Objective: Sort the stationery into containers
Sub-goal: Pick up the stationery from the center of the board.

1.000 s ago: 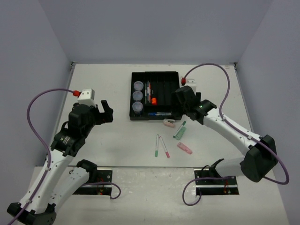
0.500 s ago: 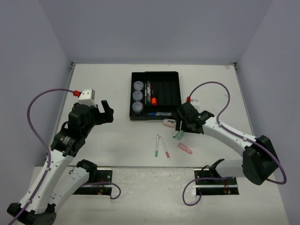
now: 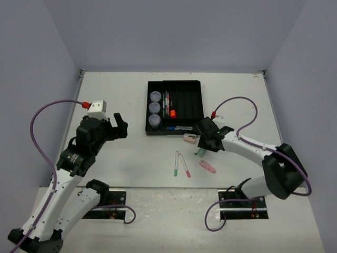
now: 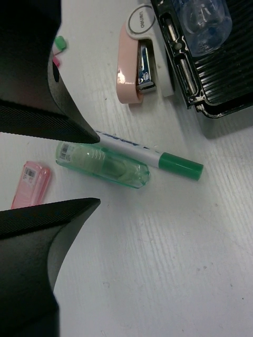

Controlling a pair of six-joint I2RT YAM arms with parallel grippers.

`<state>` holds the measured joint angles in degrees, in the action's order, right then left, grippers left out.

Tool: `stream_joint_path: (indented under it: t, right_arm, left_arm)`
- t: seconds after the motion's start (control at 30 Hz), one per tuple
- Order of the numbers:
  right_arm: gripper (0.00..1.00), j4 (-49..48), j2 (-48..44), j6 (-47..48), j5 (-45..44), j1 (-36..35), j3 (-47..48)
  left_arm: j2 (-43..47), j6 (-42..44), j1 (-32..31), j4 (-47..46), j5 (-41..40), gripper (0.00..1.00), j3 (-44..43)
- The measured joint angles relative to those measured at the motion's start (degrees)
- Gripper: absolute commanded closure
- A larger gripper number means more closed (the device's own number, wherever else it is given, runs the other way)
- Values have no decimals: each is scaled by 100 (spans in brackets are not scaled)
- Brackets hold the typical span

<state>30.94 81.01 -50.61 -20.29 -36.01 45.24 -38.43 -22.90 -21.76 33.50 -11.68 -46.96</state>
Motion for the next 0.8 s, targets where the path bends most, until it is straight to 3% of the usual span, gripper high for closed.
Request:
stream_joint_path:
  t: [0.17,0.53,0.67,0.7,0.8]
  right_arm:
    - [60,-205,268,-148,25,0,-27]
    - [62,-263,562,-364,19,-139,-75]
    - [69,-278,562,-438,31,-140,-89]
    - [76,-285,560,-469,28,-140,-102]
    - [79,-352,504,-552,31,-140,-165]
  left_arm:
    - [4,0,0,0,43,0,0]
    - [4,0,0,0,62,0,0]
    - [4,0,0,0,63,0,0]
    - [4,0,0,0,63,0,0]
    - [4,0,0,0,63,0,0]
